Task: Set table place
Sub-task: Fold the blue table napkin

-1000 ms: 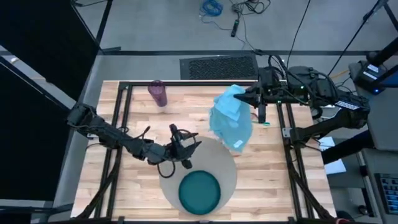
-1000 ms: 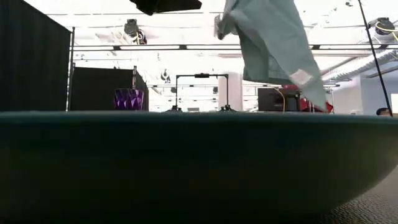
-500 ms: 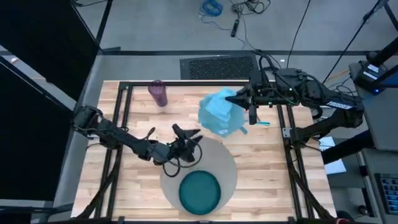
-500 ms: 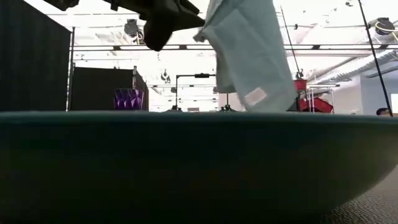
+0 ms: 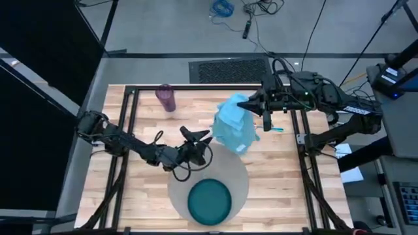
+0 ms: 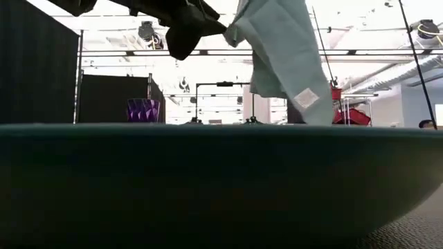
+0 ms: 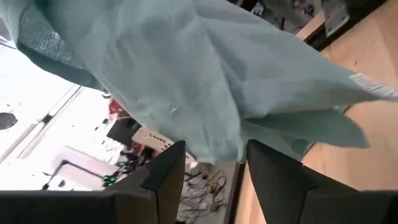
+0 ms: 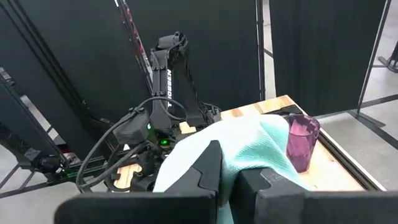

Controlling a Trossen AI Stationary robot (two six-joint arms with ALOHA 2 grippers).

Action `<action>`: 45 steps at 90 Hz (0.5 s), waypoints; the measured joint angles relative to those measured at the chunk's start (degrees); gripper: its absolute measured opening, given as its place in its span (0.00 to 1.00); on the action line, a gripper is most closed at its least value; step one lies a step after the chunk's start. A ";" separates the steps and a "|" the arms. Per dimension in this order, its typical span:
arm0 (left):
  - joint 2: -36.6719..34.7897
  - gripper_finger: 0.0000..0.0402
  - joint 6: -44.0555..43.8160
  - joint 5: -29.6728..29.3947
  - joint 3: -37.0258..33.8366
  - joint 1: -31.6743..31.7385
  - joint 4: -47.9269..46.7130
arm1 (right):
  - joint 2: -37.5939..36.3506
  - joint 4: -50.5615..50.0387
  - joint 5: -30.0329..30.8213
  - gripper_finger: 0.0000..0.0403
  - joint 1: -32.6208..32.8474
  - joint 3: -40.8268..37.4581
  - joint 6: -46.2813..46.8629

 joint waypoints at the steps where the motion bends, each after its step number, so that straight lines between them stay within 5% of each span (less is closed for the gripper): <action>1: 0.00 0.39 0.00 0.16 0.00 0.03 0.00 | 0.00 0.01 0.00 0.00 0.00 0.00 0.00; 45: 0.00 0.39 -3.07 3.07 0.00 1.60 -0.33 | 0.00 1.61 0.02 0.00 0.02 0.00 0.85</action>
